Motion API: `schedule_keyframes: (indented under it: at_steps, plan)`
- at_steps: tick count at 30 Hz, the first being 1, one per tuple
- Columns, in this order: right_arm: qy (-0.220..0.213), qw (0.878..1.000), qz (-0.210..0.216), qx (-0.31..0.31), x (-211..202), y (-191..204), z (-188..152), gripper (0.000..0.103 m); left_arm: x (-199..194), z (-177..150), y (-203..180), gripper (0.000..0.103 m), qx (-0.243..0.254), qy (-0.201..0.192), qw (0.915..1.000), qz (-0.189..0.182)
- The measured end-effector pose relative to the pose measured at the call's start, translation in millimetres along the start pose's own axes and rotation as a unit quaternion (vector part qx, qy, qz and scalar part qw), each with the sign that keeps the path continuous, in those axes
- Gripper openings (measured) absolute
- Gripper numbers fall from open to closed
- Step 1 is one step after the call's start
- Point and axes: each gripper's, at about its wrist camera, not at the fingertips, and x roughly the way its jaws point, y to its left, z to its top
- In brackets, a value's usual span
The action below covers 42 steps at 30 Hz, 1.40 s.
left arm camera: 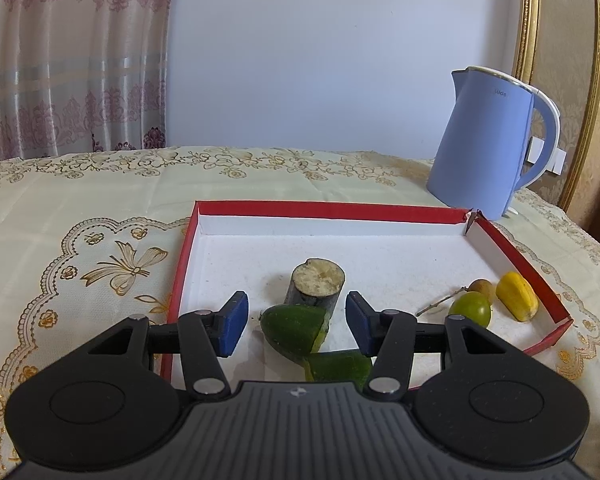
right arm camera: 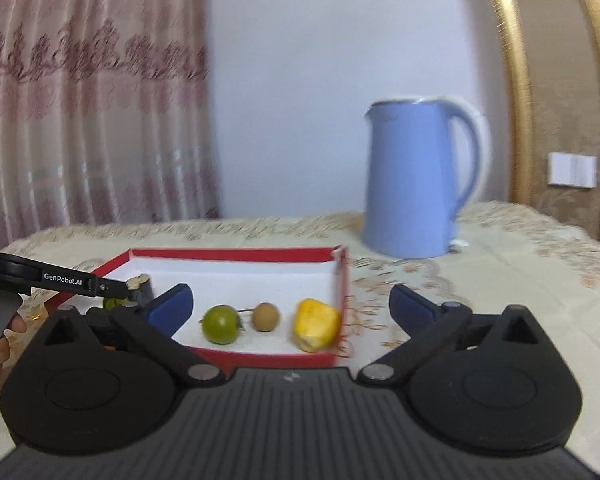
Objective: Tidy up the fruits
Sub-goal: 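Open the right tool to release the longan while the left tool releases the cucumber chunk, then move both tools back toward the fruit left on the table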
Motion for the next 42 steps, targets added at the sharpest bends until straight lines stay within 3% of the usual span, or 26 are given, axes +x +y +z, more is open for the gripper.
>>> schedule_keyframes:
  at_steps: [2,4,7,12,16,21,25,32,42]
  plan:
    - [-0.03,0.999,-0.036,0.014,-12.3,-3.7,-1.3,0.103,-1.1,-1.1,-0.5,0.064,0.002,-0.006,1.0,0.005]
    - [-0.05,0.997,-0.043,0.038,-19.1,-10.8,-2.5,0.103,-3.2,-1.7,-0.2,0.066,0.002,-0.014,0.9999,0.009]
    - [-0.025,0.995,-0.058,0.082,-10.8,-26.6,-1.7,0.103,-6.3,-2.8,1.0,0.082,0.0,-0.026,0.9994,0.022]
    - [-0.017,0.987,-0.048,0.155,-8.9,-53.5,-6.4,0.103,-32.7,-3.5,-3.1,0.085,0.015,-0.042,0.9973,0.057]
    - [-0.016,0.984,-0.035,0.174,-7.8,-60.1,-11.7,0.103,-63.4,-25.3,-15.5,0.097,0.063,-0.035,0.994,0.083]
    - [-0.018,0.983,-0.018,0.181,-7.0,-62.1,-13.2,0.103,-87.8,-64.7,-43.6,0.098,0.123,0.005,0.9868,0.105]
    - [-0.018,0.983,-0.005,0.18,-9.7,-60.7,-13.8,0.103,-105.1,-75.1,-68.0,0.098,0.157,-0.009,0.9813,0.112]
    - [-0.013,0.983,0.003,0.185,-10.9,-60.2,-14.2,0.103,-112.8,-74.3,-80.8,0.098,0.149,-0.009,0.9823,0.113]
    - [-0.01,0.982,0.003,0.189,-9.8,-61.0,-15.0,0.103,-126.3,-79.5,-85.2,0.098,0.134,0.004,0.9883,0.072]
